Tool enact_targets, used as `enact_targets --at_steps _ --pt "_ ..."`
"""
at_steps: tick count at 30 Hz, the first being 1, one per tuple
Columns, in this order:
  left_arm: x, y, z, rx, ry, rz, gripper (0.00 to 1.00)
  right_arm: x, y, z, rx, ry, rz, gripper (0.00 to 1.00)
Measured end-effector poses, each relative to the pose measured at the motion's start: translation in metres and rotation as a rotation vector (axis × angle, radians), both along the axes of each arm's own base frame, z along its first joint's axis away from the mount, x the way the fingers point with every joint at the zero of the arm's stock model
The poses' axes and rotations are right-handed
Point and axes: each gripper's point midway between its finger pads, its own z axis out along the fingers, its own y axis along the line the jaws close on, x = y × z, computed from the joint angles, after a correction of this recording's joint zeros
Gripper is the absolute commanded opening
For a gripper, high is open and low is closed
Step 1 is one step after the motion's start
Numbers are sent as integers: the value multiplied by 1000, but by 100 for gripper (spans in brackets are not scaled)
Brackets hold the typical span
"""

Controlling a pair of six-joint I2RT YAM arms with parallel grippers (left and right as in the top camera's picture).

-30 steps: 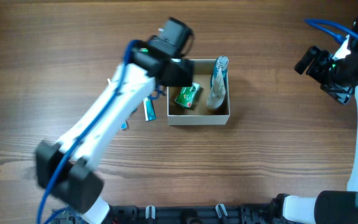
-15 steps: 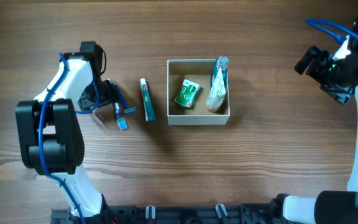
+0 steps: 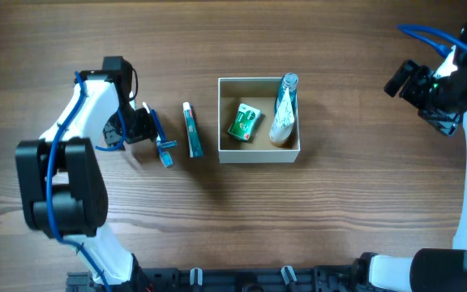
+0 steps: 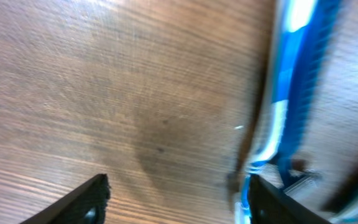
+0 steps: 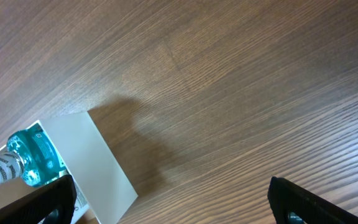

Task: Pack container
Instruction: 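Lower the left gripper onto the blue razor and grasp it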

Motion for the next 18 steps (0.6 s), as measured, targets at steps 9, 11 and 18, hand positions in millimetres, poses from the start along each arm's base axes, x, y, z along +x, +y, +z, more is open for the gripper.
enact_targets --at_steps 9,11,18 --pt "35 -9 -2 -53 -137 -3 70 0 0 0 0 0 0 100" --pt "31 -9 -14 -54 -103 -2 71 0 0 0 0 0 0 100" --pt "21 -5 -23 -29 -46 19 69 0 0 0 0 0 0 100"
